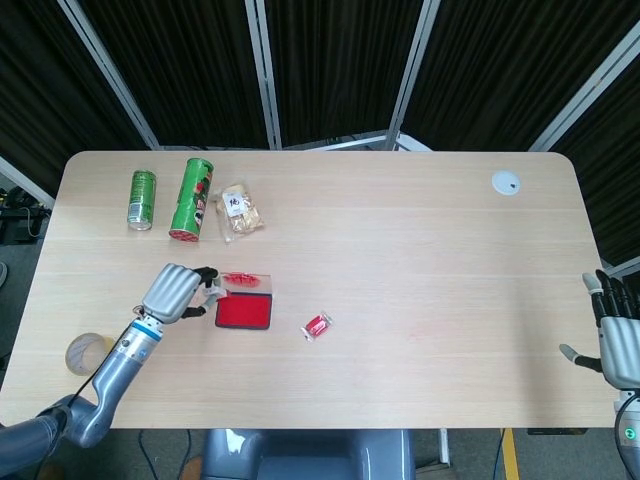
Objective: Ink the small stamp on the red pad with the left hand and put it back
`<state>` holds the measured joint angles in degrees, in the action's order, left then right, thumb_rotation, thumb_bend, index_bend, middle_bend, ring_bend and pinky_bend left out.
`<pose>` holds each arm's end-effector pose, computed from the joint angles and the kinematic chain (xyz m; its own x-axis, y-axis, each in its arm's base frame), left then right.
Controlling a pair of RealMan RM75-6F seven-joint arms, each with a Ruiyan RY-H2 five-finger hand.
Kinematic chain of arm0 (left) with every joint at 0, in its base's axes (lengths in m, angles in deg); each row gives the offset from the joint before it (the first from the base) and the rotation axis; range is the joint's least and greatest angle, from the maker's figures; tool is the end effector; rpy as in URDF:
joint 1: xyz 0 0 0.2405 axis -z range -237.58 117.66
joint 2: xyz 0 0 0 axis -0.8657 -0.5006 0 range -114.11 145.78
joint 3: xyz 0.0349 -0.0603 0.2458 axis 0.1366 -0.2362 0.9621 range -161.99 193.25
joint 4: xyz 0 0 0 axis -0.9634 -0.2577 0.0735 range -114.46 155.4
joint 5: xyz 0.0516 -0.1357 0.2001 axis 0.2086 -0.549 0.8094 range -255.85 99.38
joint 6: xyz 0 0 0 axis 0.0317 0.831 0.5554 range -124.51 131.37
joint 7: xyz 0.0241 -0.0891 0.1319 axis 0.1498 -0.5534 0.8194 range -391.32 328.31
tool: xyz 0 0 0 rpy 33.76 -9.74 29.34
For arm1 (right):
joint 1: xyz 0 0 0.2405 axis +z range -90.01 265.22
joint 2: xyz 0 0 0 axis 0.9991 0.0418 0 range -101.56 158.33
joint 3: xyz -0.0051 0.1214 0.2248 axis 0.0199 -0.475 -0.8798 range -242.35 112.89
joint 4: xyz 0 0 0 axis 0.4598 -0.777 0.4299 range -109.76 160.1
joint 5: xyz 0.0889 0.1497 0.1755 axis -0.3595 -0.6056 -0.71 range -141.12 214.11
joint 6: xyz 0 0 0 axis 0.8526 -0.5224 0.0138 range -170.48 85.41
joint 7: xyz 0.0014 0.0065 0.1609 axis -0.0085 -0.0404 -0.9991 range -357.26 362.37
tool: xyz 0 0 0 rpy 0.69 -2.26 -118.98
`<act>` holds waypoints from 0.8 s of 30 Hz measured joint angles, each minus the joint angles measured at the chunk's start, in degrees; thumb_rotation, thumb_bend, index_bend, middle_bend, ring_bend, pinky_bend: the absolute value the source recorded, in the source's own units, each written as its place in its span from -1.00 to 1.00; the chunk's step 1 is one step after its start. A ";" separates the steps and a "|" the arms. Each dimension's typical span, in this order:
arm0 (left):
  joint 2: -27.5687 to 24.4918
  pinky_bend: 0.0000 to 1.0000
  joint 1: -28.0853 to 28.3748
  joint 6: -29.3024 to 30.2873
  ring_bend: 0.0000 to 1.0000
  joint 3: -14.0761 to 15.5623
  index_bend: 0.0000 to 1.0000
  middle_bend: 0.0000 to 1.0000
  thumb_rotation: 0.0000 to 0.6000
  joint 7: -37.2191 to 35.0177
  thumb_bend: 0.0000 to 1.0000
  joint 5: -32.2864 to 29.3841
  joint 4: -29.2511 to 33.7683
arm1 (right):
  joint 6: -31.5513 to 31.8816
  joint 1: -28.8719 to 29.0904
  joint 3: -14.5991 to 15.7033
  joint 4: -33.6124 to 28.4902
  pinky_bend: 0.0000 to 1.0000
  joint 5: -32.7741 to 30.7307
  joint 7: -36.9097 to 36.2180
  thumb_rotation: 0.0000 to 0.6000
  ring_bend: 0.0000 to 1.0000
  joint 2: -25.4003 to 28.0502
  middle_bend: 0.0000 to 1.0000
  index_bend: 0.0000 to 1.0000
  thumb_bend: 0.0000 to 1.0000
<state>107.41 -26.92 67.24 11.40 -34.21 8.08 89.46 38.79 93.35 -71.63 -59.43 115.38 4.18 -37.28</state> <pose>-0.2202 0.3407 -0.0522 0.3925 0.1885 0.9002 0.8576 -0.4288 -0.2841 -0.3650 -0.2249 0.1441 0.4949 0.0156 0.8688 -0.8640 0.1158 0.4901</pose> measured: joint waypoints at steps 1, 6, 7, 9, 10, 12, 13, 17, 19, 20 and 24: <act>-0.15 1.00 0.45 -1.03 0.79 -0.15 0.14 0.15 1.00 0.29 -0.18 -0.35 1.11 | -0.07 0.01 -0.03 0.04 -1.00 -0.11 -0.01 1.00 -1.00 0.00 -1.00 -1.00 -1.00; 0.58 1.00 2.13 -4.77 0.79 -0.80 0.15 0.15 1.00 3.63 -0.18 -2.62 2.63 | -0.46 0.07 -0.10 0.20 -1.00 -0.54 -0.07 1.00 -1.00 -0.05 -1.00 -1.00 -1.00; 1.07 1.00 2.54 -5.62 0.79 -0.95 0.16 0.15 1.00 4.43 -0.18 -3.30 2.74 | -0.49 0.08 -0.10 0.22 -1.00 -0.57 -0.05 1.00 -1.00 -0.06 -1.00 -1.00 -1.00; 1.80 1.00 2.96 -6.31 0.79 -1.04 0.16 0.15 1.00 5.54 -0.18 -3.88 2.76 | -0.54 0.10 -0.13 0.31 -1.00 -0.68 0.01 1.00 -1.00 -0.10 -1.00 -1.00 -1.00; 2.27 1.00 3.16 -6.56 0.79 -1.06 0.16 0.15 1.00 6.23 -0.18 -4.10 2.65 | -0.57 0.10 -0.15 0.34 -1.00 -0.74 0.00 1.00 -1.00 -0.11 -1.00 -1.00 -1.00; 2.88 1.00 3.39 -6.87 0.79 -1.06 0.16 0.15 1.00 7.11 -0.18 -4.41 2.30 | -0.69 0.11 -0.17 0.41 -1.00 -0.90 -0.05 1.00 -1.00 -0.13 -1.00 -1.00 -1.00; 3.20 1.00 3.52 -7.04 0.79 -1.05 0.16 0.15 1.00 7.65 -0.18 -4.55 1.96 | -0.76 0.11 -0.17 0.44 -1.00 -0.95 -0.06 1.00 -1.00 -0.14 -1.00 -1.00 -1.00; 4.67 1.00 3.86 -7.47 0.79 -0.87 0.16 0.15 1.00 9.28 -0.18 -4.93 0.53 | -0.83 0.17 -0.16 0.47 -1.00 -0.92 -0.10 1.00 -1.00 -0.15 -1.00 -1.00 -1.00; 5.53 1.00 3.89 -7.48 0.79 -0.65 0.16 0.15 1.00 9.71 -0.18 -5.04 -0.35 | -0.77 0.14 -0.16 0.45 -1.00 -0.89 -0.18 1.00 -1.00 -0.12 -1.00 -1.00 -1.00; 5.83 1.00 3.88 -7.42 0.79 -0.53 0.16 0.15 1.00 9.85 -0.18 -5.02 -0.73 | -0.76 0.12 -0.17 0.45 -1.00 -0.91 -0.23 1.00 -1.00 -0.10 -1.00 -1.00 -1.00; 7.08 1.00 3.75 -6.96 0.79 -0.01 0.17 0.15 1.00 10.28 -0.18 -4.77 -2.50 | -0.66 0.06 -0.23 0.41 -1.00 -0.97 -0.44 1.00 -1.00 0.01 -1.00 -1.00 -1.00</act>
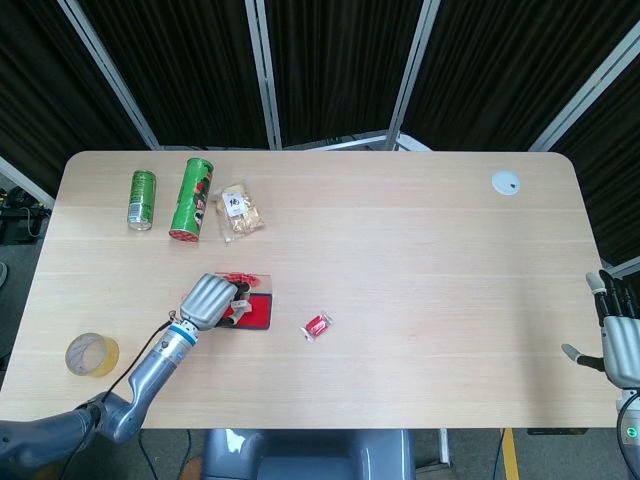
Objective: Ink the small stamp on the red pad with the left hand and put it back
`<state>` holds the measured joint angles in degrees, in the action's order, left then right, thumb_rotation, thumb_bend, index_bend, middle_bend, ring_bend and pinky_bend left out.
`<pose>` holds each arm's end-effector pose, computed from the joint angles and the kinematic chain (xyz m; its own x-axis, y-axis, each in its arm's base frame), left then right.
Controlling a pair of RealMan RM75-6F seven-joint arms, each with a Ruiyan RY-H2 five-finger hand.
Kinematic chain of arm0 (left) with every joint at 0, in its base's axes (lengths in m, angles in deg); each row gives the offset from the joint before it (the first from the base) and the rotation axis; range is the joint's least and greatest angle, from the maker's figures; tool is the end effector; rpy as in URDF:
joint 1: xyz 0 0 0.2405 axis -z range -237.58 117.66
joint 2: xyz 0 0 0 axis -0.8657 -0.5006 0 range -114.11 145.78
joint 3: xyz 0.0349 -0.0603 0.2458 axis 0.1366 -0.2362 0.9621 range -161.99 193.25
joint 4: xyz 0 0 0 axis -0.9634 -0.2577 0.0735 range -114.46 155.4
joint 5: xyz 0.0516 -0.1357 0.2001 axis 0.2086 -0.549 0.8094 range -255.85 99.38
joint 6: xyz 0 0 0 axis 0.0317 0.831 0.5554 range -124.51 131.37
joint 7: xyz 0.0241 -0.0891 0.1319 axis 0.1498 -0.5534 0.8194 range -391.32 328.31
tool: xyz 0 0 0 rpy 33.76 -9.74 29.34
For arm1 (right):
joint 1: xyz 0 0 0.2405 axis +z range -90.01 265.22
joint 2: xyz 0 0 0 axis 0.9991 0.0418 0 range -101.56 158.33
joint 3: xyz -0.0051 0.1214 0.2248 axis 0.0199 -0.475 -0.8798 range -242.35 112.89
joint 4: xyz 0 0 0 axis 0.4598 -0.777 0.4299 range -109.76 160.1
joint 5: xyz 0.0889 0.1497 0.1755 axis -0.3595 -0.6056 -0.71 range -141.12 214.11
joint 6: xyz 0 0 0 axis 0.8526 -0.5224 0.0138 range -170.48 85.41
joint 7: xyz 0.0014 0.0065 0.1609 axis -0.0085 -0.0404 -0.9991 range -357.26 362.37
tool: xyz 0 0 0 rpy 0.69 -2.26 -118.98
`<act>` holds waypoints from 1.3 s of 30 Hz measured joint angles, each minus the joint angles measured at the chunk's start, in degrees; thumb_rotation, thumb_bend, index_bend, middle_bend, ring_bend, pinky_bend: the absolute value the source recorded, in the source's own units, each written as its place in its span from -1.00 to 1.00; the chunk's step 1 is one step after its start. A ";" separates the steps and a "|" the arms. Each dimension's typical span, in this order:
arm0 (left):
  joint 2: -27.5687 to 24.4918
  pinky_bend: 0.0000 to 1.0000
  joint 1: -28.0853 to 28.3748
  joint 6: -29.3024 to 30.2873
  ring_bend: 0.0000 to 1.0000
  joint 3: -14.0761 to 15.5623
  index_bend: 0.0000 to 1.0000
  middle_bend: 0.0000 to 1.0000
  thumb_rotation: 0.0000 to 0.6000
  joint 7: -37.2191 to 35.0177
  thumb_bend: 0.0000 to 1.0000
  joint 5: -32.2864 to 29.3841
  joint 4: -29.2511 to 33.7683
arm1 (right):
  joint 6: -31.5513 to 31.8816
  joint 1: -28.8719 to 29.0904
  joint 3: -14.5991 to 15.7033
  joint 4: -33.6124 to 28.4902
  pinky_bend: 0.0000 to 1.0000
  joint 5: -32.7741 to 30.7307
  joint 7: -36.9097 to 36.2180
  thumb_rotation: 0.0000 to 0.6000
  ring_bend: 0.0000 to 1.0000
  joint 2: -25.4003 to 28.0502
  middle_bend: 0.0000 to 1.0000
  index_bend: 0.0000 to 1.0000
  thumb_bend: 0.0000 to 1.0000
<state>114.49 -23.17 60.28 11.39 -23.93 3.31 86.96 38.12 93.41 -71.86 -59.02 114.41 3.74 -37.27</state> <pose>-0.1948 0.3394 -0.1064 0.5039 0.2466 0.8278 0.8102 -0.4674 -0.3539 -0.3692 -0.2260 0.1456 0.4907 0.0099 0.8713 -0.8643 0.1326 0.4852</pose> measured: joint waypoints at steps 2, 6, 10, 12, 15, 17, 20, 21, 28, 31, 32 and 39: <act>0.59 1.00 -0.10 0.06 0.79 0.27 0.17 0.15 1.00 -0.04 -0.18 0.05 -0.80 | 0.03 -0.02 -0.01 -0.04 -1.00 0.01 -0.12 1.00 -1.00 0.07 -1.00 -1.00 -1.00; 1.51 1.00 -0.27 0.24 0.79 0.76 0.17 0.15 1.00 -0.28 -0.18 0.29 -2.06 | 0.08 -0.06 -0.03 -0.05 -1.00 0.01 -0.29 1.00 -1.00 0.15 -1.00 -1.00 -1.00; 2.17 1.00 -0.53 0.35 0.79 1.09 0.17 0.15 1.00 -0.67 -0.18 0.34 -2.94 | 0.05 -0.06 -0.09 -0.10 -1.00 -0.06 -0.45 1.00 -1.00 0.23 -1.00 -1.00 -1.00; 2.48 1.00 -0.64 0.31 0.79 1.20 0.17 0.15 1.00 -0.88 -0.18 0.28 -3.43 | 0.03 -0.07 -0.09 -0.12 -1.00 -0.09 -0.49 1.00 -1.00 0.26 -1.00 -1.00 -1.00; 2.97 1.00 -0.81 0.26 0.79 1.38 0.17 0.15 1.00 -1.27 -0.18 0.21 -4.10 | 0.05 -0.09 -0.11 -0.13 -1.00 -0.11 -0.52 1.00 -1.00 0.29 -1.00 -1.00 -1.00; 3.18 1.00 -0.90 0.27 0.79 1.48 0.17 0.15 1.00 -1.46 -0.18 0.22 -4.39 | 0.09 -0.10 -0.13 -0.16 -1.00 -0.12 -0.55 1.00 -1.00 0.31 -1.00 -1.00 -1.00; 3.35 1.00 -1.00 0.60 0.79 1.48 0.17 0.15 1.00 -1.86 -0.18 0.36 -4.69 | 0.16 -0.14 -0.15 -0.21 -1.00 -0.13 -0.58 1.00 -1.00 0.36 -1.00 -1.00 -1.00; 3.34 1.00 -1.01 0.77 0.79 1.43 0.17 0.15 1.00 -1.95 -0.18 0.43 -4.69 | 0.15 -0.14 -0.14 -0.21 -1.00 -0.14 -0.59 1.00 -1.00 0.36 -1.00 -1.00 -1.00; 1.42 1.00 -1.10 2.70 0.78 0.72 0.18 0.15 1.00 -2.65 -0.18 1.14 -2.25 | 0.20 -0.16 -0.10 -0.36 -1.00 -0.06 -0.50 1.00 -1.00 0.39 -1.00 -1.00 -1.00; -0.21 1.00 -1.19 3.57 0.78 0.23 0.18 0.15 1.00 -2.95 -0.18 1.31 -0.21 | 0.18 -0.16 -0.07 -0.37 -1.00 -0.03 -0.48 1.00 -1.00 0.39 -1.00 -1.00 -1.00; -0.75 1.00 -1.24 3.81 0.78 0.08 0.18 0.15 1.00 -3.08 -0.18 1.33 0.46 | 0.17 -0.16 -0.06 -0.37 -1.00 -0.02 -0.46 1.00 -1.00 0.38 -1.00 -1.00 -1.00; -5.79 1.00 -1.98 4.54 0.78 -0.44 0.18 0.15 1.00 -4.50 -0.18 0.94 4.76 | 0.33 -0.16 0.04 -0.52 -1.00 0.23 -0.16 1.00 -1.00 0.34 -1.00 -1.00 -1.00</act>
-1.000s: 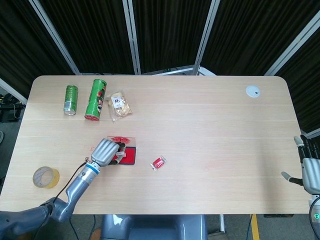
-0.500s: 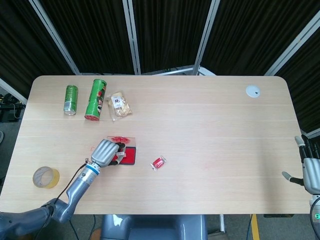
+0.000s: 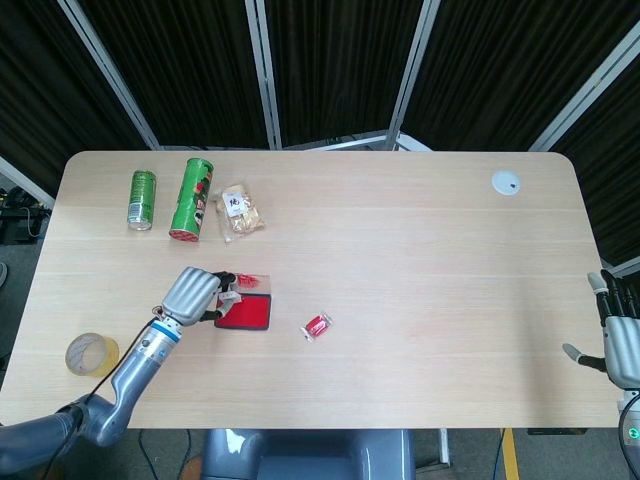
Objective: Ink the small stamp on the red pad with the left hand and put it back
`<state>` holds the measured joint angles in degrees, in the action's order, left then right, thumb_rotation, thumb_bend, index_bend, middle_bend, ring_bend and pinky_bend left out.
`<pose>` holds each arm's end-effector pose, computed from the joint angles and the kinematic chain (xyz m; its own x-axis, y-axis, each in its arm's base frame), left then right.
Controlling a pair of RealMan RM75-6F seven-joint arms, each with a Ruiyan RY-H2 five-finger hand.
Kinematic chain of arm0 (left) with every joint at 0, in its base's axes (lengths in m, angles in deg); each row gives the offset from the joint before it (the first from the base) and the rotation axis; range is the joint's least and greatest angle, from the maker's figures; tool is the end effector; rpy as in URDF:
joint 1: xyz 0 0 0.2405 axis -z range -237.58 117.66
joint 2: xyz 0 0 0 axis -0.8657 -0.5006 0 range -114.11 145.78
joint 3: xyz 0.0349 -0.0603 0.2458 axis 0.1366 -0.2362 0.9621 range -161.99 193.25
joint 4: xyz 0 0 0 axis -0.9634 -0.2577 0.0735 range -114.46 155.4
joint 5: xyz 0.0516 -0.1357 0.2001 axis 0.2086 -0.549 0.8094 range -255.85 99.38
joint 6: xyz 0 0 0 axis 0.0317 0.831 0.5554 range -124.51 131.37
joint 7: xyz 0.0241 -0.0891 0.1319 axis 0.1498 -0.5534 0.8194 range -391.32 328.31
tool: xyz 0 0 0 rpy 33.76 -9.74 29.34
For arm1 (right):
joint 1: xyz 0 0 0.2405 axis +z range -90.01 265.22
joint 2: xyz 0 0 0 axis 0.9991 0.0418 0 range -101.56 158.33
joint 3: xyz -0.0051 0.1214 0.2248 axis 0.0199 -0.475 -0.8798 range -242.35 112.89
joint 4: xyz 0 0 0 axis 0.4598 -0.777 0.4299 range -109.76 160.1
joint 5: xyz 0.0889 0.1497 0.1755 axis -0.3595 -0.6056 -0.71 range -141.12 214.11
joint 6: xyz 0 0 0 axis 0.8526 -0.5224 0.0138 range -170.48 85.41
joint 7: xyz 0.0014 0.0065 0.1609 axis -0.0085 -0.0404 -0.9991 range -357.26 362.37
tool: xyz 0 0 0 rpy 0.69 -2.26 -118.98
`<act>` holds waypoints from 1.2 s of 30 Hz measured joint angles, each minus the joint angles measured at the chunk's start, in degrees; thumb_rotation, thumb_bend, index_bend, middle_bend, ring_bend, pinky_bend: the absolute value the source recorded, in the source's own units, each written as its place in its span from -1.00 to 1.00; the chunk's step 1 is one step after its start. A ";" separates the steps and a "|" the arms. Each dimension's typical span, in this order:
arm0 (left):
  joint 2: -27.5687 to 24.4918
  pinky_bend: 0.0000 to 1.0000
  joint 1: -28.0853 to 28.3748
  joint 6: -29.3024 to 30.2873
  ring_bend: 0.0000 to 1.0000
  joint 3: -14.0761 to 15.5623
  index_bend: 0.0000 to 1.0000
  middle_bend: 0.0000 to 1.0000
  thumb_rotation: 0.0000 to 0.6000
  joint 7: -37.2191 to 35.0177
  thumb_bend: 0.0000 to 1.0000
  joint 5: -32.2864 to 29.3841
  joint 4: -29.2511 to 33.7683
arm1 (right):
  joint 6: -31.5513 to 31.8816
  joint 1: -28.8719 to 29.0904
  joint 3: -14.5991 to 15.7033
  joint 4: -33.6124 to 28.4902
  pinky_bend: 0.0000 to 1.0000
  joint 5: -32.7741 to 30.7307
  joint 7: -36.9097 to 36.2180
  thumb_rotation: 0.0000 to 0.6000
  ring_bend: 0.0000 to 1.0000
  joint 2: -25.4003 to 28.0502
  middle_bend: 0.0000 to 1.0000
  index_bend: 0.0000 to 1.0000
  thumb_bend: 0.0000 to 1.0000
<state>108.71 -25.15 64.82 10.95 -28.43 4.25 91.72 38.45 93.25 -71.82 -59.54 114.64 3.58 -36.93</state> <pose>-0.2037 0.3417 -0.0668 0.4228 0.2072 0.8822 0.8503 -0.4275 -0.3071 -0.3674 -0.2248 0.1468 0.4869 0.0137 0.8734 -0.8669 0.1298 0.4812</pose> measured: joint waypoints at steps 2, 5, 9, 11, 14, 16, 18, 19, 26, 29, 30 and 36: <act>-1.05 1.00 -0.60 -0.14 0.78 0.37 0.18 0.15 1.00 -0.39 -0.17 -0.36 0.00 | 0.03 0.00 0.05 -0.03 -1.00 0.10 0.15 1.00 -1.00 -0.03 -1.00 -1.00 -1.00; -1.57 1.00 -1.27 -0.42 0.78 0.98 0.17 0.15 1.00 -1.31 -0.18 -0.76 -1.29 | 0.13 -0.01 0.15 -0.16 -1.00 0.28 0.37 1.00 -1.00 -0.06 -1.00 -1.00 -1.00; -2.00 1.00 -2.22 -0.85 0.77 1.98 0.16 0.14 1.00 -3.07 -0.18 -1.03 -3.81 | 0.19 -0.02 0.13 -0.29 -1.00 0.28 0.39 1.00 -1.00 -0.01 -1.00 -1.00 -1.00; -2.08 1.00 -2.68 -1.00 0.77 2.53 0.16 0.14 1.00 -4.17 -0.18 -0.98 -5.24 | 0.20 0.00 0.11 -0.32 -1.00 0.31 0.39 1.00 -1.00 0.00 -1.00 -1.00 -1.00; -1.90 1.00 -3.22 -1.21 0.77 3.25 0.15 0.13 1.00 -5.75 -0.18 -0.69 -7.19 | 0.16 0.03 0.14 -0.39 -1.00 0.36 0.36 1.00 -1.00 0.02 -1.00 -1.00 -1.00; -1.57 1.00 -3.47 -1.33 0.77 3.69 0.15 0.13 1.00 -6.45 -0.18 -0.37 -8.34 | 0.15 0.04 0.16 -0.42 -1.00 0.41 0.40 1.00 -1.00 0.03 -1.00 -1.00 -1.00; -1.14 1.00 -3.62 -1.47 0.77 4.00 0.15 0.13 1.00 -6.98 -0.18 -0.13 -9.25 | 0.18 0.04 0.16 -0.48 -1.00 0.45 0.41 1.00 -1.00 0.05 -1.00 -1.00 -1.00; -0.81 1.00 -3.68 -1.57 0.77 4.16 0.15 0.13 1.00 -7.30 -0.18 0.03 -9.82 | 0.20 0.03 0.16 -0.49 -1.00 0.45 0.43 1.00 -1.00 0.06 -1.00 -1.00 -1.00; 1.41 1.00 -3.70 -1.36 0.75 4.81 0.08 0.01 1.00 -7.82 -0.19 1.54 -12.58 | 0.02 0.06 0.21 -0.43 -1.00 0.37 0.48 1.00 -1.00 0.08 -1.00 -1.00 -1.00; 2.15 1.00 -3.73 -1.13 0.75 4.96 -0.02 -0.07 1.00 -7.87 -0.23 1.96 -13.44 | -0.09 0.08 0.22 -0.35 -1.00 0.27 0.51 1.00 -1.00 0.08 -1.00 -1.00 -1.00; 2.33 1.00 -3.76 -1.08 0.74 5.01 -0.06 -0.10 1.00 -7.87 -0.25 2.06 -13.64 | -0.10 0.09 0.21 -0.34 -1.00 0.25 0.51 1.00 -1.00 0.08 -1.00 -1.00 -1.00; 2.47 0.99 -3.81 -1.54 0.73 5.14 -0.22 -0.21 1.00 -6.96 -0.40 2.09 -13.85 | -0.22 0.13 0.27 -0.30 -1.00 0.27 0.54 1.00 -1.00 0.03 -1.00 -1.00 -1.00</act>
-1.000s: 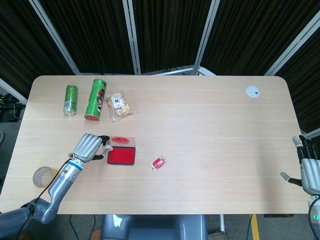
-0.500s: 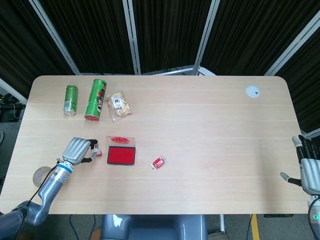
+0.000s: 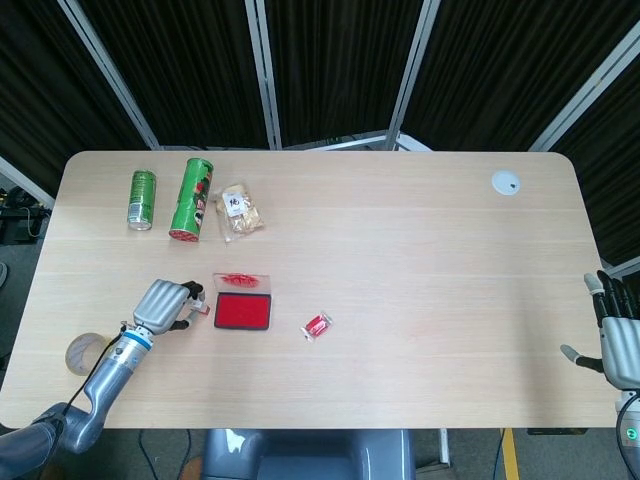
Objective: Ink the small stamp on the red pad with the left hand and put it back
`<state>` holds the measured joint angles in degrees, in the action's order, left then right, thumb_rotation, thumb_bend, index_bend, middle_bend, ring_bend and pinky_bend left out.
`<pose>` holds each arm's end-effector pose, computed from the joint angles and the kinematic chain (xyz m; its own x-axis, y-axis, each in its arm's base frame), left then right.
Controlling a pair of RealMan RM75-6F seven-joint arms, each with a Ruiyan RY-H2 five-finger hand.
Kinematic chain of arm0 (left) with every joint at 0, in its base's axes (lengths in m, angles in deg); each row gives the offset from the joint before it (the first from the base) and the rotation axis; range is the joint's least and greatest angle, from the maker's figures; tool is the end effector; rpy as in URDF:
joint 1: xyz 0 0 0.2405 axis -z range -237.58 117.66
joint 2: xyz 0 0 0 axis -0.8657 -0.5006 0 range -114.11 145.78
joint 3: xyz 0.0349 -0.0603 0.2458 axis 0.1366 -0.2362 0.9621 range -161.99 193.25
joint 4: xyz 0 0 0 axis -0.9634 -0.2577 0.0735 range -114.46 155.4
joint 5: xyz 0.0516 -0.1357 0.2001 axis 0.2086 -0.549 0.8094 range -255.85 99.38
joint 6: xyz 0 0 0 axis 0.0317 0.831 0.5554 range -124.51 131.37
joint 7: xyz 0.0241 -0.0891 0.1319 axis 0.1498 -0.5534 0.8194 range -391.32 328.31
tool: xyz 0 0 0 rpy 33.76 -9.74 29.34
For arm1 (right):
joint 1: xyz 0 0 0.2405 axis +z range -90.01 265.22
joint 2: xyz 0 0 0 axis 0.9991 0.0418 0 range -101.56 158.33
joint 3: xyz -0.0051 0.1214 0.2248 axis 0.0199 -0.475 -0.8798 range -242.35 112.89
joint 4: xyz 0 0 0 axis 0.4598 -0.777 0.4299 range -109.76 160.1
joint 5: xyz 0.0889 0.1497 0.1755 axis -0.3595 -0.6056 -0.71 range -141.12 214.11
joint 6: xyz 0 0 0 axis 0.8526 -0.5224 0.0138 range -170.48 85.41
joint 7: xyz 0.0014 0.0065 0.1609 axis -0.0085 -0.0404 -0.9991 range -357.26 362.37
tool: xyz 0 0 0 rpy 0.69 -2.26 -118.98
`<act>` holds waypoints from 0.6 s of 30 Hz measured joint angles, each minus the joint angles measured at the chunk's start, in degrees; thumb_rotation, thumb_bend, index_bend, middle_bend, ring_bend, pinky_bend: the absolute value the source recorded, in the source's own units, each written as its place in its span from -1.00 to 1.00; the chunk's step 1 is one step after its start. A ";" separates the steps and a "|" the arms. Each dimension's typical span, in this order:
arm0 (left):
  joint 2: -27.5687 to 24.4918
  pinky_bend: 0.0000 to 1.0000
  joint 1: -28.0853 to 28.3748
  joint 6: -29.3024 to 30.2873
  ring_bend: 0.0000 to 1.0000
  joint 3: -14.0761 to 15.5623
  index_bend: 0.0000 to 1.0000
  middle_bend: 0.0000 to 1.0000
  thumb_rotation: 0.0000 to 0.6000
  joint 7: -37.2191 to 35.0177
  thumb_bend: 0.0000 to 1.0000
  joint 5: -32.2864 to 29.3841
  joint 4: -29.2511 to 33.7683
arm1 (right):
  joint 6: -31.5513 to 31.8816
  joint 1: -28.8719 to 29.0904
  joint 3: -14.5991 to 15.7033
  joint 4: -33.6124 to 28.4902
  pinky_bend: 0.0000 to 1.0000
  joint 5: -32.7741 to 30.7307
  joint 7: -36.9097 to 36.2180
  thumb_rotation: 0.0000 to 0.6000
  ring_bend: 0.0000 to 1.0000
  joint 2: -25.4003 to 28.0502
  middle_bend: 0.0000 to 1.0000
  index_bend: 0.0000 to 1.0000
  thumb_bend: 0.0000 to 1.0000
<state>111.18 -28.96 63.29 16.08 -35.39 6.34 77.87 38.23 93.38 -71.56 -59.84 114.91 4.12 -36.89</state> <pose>-0.2864 0.3314 -0.0700 0.5082 0.2762 0.8157 0.8416 -0.3606 -0.4022 -0.3659 -0.2246 0.1446 0.4918 0.0050 0.8707 -0.8645 0.1221 0.4876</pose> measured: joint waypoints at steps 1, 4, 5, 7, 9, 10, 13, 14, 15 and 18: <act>-0.12 0.99 0.00 -0.06 0.73 -0.03 -0.23 -0.23 1.00 0.16 -0.41 -0.05 0.22 | 0.02 0.00 0.00 0.00 -1.00 0.00 0.02 1.00 -1.00 -0.01 -1.00 -1.00 -1.00; -0.53 0.99 -0.10 0.13 0.73 -0.10 -0.27 -0.31 1.00 0.36 -0.48 -0.02 0.85 | 0.10 -0.04 -0.01 -0.05 -1.00 0.01 -0.02 1.00 -1.00 0.02 -1.00 -1.00 -1.00; -0.70 0.99 -0.16 0.26 0.73 -0.10 -0.29 -0.34 1.00 0.34 -0.49 0.02 1.08 | 0.13 -0.05 -0.01 -0.07 -1.00 0.01 -0.03 1.00 -1.00 0.04 -1.00 -1.00 -1.00; -1.18 0.99 -0.31 0.75 0.73 -0.08 -0.29 -0.38 1.00 0.30 -0.48 0.24 1.57 | 0.19 -0.08 0.00 -0.16 -1.00 0.06 -0.08 1.00 -1.00 0.08 -1.00 -1.00 -1.00; -1.72 0.98 -0.49 1.35 0.73 -0.06 -0.30 -0.39 1.00 0.28 -0.49 0.48 2.10 | 0.21 -0.09 0.02 -0.26 -1.00 0.12 -0.12 1.00 -1.00 0.13 -1.00 -1.00 -1.00; -2.15 0.98 -0.65 1.88 0.73 -0.08 -0.30 -0.39 1.00 0.24 -0.49 0.64 2.50 | 0.23 -0.09 0.03 -0.32 -1.00 0.18 -0.14 1.00 -1.00 0.15 -1.00 -1.00 -1.00; -3.57 0.98 -1.19 3.72 0.72 -0.15 -0.31 -0.40 1.00 0.02 -0.49 1.10 3.95 | 0.37 -0.12 0.11 -0.58 -1.00 0.46 -0.25 1.00 -1.00 0.27 -1.00 -1.00 -1.00; -4.01 0.97 -1.40 4.41 0.71 -0.20 -0.31 -0.41 1.00 -0.06 -0.49 1.26 4.38 | 0.44 -0.14 0.13 -0.69 -1.00 0.58 -0.30 1.00 -1.00 0.32 -1.00 -1.00 -1.00; -4.52 0.96 -1.64 5.23 0.70 -0.26 -0.32 -0.41 1.00 -0.15 -0.49 1.43 4.88 | 0.58 -0.16 0.16 -0.86 -1.00 0.76 -0.38 1.00 -1.00 0.40 -1.00 -1.00 -1.00; -6.85 0.87 -2.82 9.07 0.62 -0.52 -0.35 -0.46 1.00 -0.38 -0.65 2.16 7.18 | 1.12 -0.33 0.29 -1.51 -1.00 1.41 -0.76 1.00 -1.00 0.75 -1.00 -1.00 -1.00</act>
<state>104.33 -31.78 72.35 15.57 -35.77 8.50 85.05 39.35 93.05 -71.27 -61.35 116.33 3.36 -36.14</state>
